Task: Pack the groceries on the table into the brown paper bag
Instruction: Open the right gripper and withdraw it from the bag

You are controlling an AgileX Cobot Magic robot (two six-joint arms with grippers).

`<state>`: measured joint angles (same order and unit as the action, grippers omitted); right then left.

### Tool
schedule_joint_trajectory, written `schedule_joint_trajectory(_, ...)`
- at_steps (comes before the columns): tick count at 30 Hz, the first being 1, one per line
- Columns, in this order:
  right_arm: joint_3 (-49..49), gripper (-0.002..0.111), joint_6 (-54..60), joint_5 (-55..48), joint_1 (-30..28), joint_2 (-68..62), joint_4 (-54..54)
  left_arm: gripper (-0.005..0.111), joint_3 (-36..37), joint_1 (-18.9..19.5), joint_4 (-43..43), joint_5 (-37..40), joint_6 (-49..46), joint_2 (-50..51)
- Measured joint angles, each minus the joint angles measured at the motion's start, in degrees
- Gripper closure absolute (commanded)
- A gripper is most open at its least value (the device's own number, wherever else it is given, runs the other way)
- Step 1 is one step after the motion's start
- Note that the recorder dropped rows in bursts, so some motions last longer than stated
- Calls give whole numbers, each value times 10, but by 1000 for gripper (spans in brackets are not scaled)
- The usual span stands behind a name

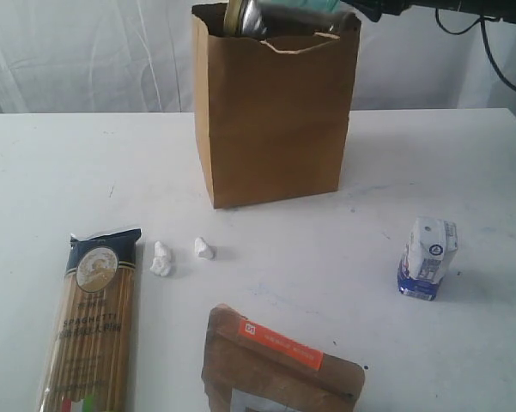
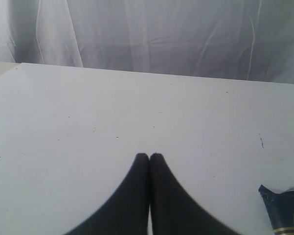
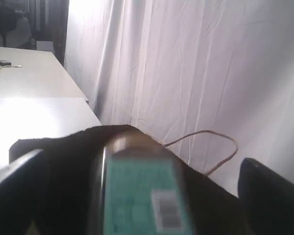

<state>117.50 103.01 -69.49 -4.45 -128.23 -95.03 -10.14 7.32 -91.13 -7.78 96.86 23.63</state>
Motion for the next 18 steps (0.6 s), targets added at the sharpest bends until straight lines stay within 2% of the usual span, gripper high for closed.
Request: schedule_joint_trajectory(18,0,3,-15,0,0,1,-4,107,0,0,0,-2,0,0)
